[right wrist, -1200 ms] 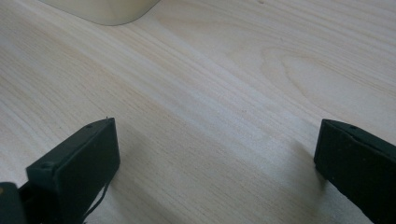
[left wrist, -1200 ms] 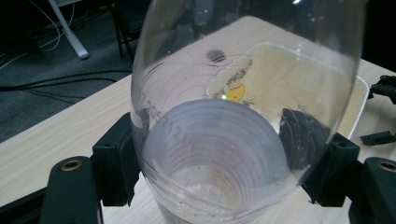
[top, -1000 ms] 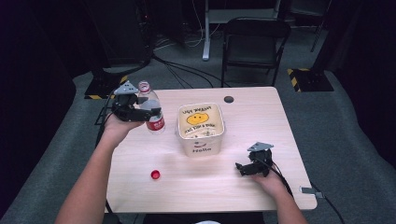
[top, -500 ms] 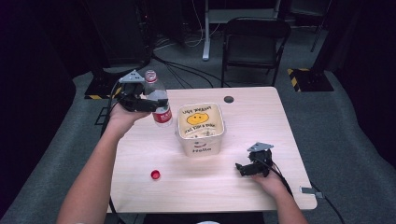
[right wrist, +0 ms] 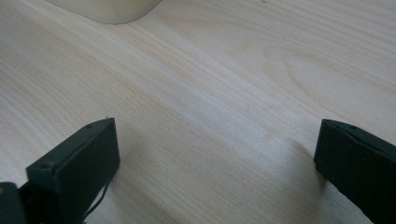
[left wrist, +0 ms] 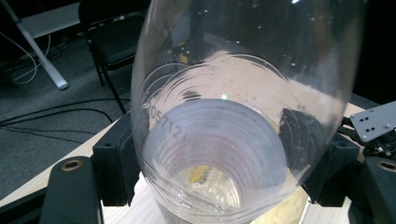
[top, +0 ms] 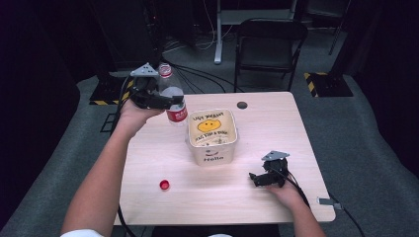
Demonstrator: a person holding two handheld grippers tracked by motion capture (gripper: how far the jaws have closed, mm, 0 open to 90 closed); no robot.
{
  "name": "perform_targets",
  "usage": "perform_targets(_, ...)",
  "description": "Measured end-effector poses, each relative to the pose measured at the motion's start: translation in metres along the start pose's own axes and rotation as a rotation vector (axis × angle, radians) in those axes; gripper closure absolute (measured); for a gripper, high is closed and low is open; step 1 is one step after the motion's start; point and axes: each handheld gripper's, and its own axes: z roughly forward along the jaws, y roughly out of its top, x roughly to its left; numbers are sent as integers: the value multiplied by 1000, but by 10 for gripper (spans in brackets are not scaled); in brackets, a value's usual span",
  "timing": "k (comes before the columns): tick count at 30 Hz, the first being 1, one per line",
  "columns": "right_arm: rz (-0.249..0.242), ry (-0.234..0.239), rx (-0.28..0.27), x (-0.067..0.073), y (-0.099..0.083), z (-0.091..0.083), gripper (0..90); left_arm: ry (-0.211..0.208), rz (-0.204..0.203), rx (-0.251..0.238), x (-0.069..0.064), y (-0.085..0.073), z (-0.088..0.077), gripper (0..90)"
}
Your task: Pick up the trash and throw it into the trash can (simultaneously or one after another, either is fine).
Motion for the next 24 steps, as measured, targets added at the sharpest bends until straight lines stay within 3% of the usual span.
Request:
perform_targets(13,-10,0,2,0,0,0,0,-27,12,-3,-9,11,17,258)
perform_targets(24,-10,0,2,0,0,0,0,-46,10,1,-18,16,45,257)
